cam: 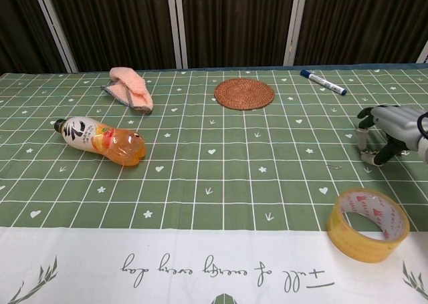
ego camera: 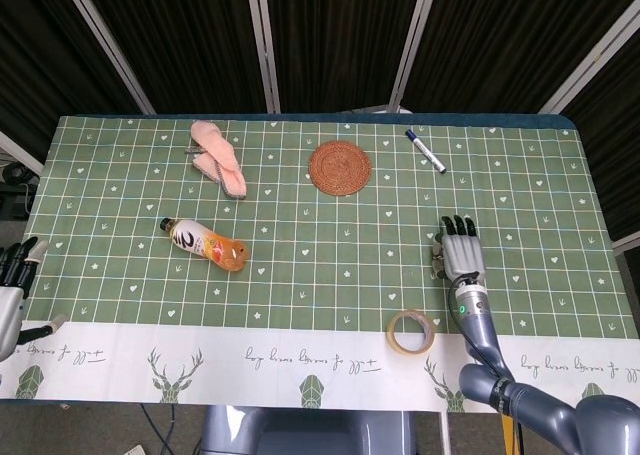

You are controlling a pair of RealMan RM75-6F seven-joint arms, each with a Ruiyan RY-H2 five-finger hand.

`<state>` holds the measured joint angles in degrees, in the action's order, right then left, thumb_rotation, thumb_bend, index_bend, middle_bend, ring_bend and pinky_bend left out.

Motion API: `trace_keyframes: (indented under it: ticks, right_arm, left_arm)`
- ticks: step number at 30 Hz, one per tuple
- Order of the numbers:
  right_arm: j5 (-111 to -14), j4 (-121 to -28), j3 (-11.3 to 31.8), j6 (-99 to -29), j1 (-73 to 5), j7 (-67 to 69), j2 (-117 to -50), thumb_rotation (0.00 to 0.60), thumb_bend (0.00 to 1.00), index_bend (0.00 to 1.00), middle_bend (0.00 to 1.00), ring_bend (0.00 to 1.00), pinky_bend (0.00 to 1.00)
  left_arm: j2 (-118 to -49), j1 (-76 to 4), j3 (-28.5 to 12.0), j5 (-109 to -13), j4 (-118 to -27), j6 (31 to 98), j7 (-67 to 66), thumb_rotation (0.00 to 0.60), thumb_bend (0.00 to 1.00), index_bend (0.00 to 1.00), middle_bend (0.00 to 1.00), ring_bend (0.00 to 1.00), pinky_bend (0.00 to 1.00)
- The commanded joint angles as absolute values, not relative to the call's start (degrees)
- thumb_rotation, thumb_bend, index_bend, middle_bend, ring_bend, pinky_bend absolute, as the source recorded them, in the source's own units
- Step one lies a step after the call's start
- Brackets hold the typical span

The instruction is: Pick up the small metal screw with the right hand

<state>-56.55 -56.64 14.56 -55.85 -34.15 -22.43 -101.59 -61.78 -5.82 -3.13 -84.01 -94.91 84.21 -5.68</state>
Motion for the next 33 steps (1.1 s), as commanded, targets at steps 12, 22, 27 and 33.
trace_keyframes:
  ticks: [12,22,27,33]
  right_arm:
    - [-57.4,-56.04,14.26,-56.15,-33.86,-21.6,-101.88,0.6,0.31,0.57,0.14,0.0,0.0]
    - [-57.46,-60.33,16.57,-57.91,-33.77,-19.26,-100.31,0.6,0.31,0.62,0.16,0.0,0.0]
    - [-54.83,-65.83,19.75,-58.62,-33.2,-16.35,-98.88,0.6,0.31,0.62,0.16,0.0,0.0]
    - [-49.35,-74.23,25.22,-59.24,-31.94,-10.37,-97.34,0.6,0.31,0.62,0.16,0.0,0.0]
  left_arm:
    - [-61.47,-5.74,-3.11,-84.24,-95.38,84.54,-5.39,0.6,0.08,0.0,0.0,0.0,0.0]
    - [-61.49,-5.74,-3.24,-83.8,-95.29,84.48,-5.65,0.6,0.08,0.0,0.0,0.0,0.0]
    - [-61.45,-5.76,-3.19,-83.85,-95.41,84.42,-5.6,0.6,0.08,0.0,0.0,0.0,0.0]
    - [-61.42,-5.61,-3.18,-84.27,-95.66,84.99,-5.53,0.6,0.08,0.0,0.0,0.0,0.0]
